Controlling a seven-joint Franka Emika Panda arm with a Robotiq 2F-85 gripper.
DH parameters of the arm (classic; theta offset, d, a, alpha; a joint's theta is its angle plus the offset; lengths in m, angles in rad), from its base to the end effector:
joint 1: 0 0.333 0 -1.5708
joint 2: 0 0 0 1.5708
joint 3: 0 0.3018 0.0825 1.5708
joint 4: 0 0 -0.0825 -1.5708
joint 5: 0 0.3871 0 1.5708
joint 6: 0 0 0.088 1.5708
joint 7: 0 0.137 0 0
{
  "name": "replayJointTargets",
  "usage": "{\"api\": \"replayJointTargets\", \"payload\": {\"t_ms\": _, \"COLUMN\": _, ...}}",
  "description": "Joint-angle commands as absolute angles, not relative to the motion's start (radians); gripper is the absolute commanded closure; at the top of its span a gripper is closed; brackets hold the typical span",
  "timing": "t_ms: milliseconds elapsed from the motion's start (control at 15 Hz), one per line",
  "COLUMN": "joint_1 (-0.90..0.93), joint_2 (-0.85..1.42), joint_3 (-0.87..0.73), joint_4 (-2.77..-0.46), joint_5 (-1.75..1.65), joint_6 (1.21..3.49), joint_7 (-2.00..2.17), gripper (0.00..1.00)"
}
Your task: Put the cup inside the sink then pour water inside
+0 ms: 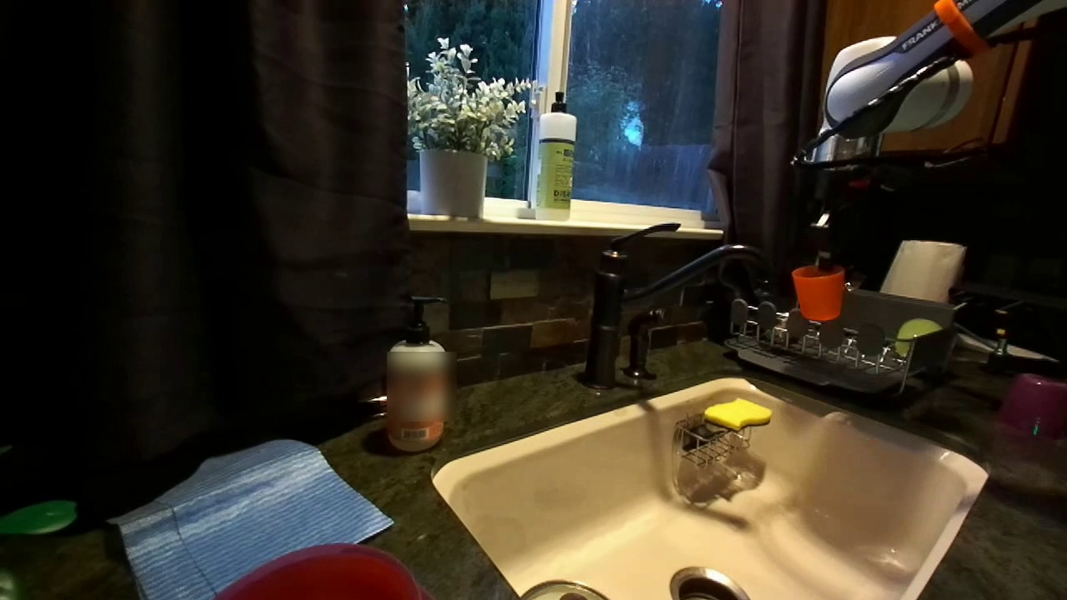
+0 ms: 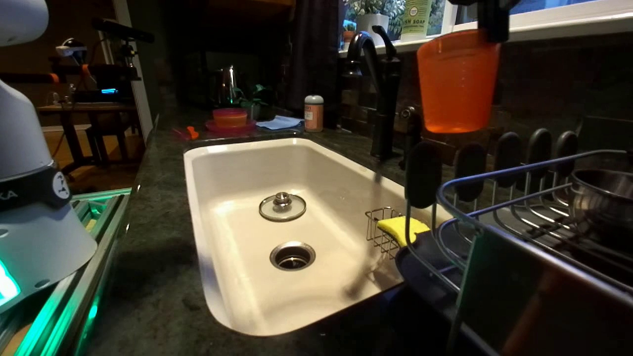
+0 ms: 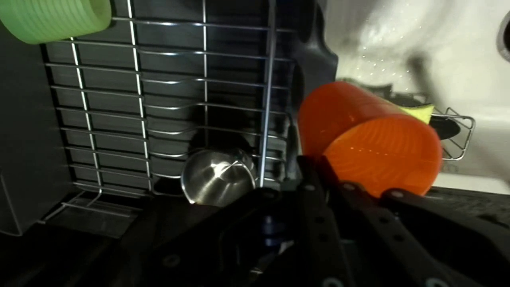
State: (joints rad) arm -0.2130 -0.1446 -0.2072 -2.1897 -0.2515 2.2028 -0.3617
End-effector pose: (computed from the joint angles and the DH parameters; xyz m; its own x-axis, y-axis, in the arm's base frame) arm 0.4772 -0.2307 0.4182 0.9946 0.0818 0.0646 0.0649 -0.9710 0.2300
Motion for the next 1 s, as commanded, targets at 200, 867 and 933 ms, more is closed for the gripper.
{"api": "replayJointTargets", "payload": {"t_ms": 200, "joint_1": -0.134, "joint_2": -0.173, "joint_3": -0.202, "joint_4": -2.265, "joint_5": -0.186, "joint_6": 2.153, "joint_7": -0.604, "gripper": 0.99}}
{"api": "replayJointTargets", "payload": {"t_ms": 867, "joint_1": -0.117, "joint_2": -0.173, "joint_3": -0.176, "joint_4": -2.337, "joint_5": -0.27, "joint_6": 2.266, "joint_7": -0.721, "gripper": 0.99}}
{"api": "replayJointTargets", "payload": {"t_ms": 933, "joint_1": -0.112, "joint_2": -0.175, "joint_3": -0.175, "joint_4": -2.36, "joint_5": -0.268, "joint_6": 2.299, "joint_7": -0.758, "gripper": 0.99}}
